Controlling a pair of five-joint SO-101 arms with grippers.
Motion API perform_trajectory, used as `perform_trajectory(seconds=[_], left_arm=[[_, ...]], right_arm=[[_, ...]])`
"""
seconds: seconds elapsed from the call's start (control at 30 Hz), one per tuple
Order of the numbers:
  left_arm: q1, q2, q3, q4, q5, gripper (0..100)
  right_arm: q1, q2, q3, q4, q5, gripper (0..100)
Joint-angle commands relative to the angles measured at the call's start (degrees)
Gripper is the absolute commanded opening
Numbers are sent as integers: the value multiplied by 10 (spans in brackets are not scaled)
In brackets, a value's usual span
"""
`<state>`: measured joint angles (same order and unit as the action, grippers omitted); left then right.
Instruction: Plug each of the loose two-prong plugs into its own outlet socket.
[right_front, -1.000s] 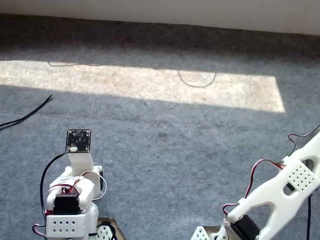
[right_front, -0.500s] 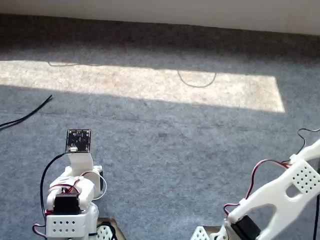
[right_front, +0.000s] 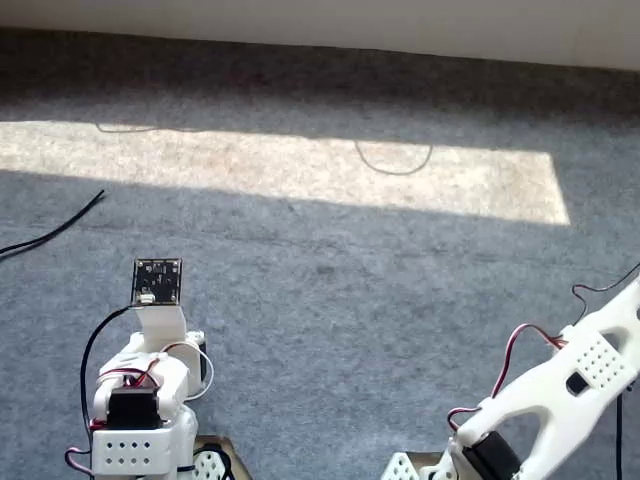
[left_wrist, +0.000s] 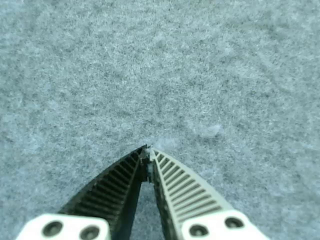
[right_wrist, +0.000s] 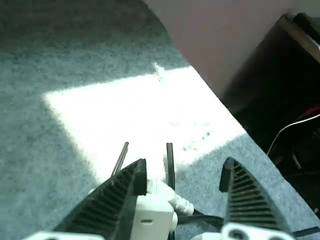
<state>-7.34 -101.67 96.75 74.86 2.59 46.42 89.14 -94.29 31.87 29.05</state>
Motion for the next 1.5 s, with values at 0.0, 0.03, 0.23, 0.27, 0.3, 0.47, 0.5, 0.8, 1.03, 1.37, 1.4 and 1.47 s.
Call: perform_trajectory(seconds=[0.0, 0.03, 0.23, 0.27, 0.3, 0.47, 0.5, 0.8, 1.03, 1.37, 1.4, 1.47], left_arm=[[9, 0, 2, 0, -4, 6], [9, 0, 2, 0, -4, 6], [9, 0, 2, 0, -4, 6], [9, 0, 2, 0, -4, 6], [9, 0, 2, 0, -4, 6], [9, 0, 2, 0, -4, 6], [9, 0, 2, 0, -4, 6], [9, 0, 2, 0, -4, 6], [9, 0, 2, 0, -4, 6], [9, 0, 2, 0, -4, 6], [9, 0, 2, 0, -4, 6], [9, 0, 2, 0, -4, 6]], right_arm=[[-15, 9, -46, -116, 20, 241], [-17, 17, -46, -128, 28, 241], [-22, 38, -2, -128, 81, 241], [-21, 30, 20, -115, 94, 241], [-19, 20, 43, -88, 111, 241], [-15, -68, 117, 147, 145, 241], [-13, -92, 117, 203, 145, 241], [-40, -320, 117, 675, 147, 241], [3, -411, 121, 509, 142, 241], [152, -201, 248, -22, 207, 241], [156, -173, 257, -44, 223, 241], [159, -119, 264, -58, 245, 241]])
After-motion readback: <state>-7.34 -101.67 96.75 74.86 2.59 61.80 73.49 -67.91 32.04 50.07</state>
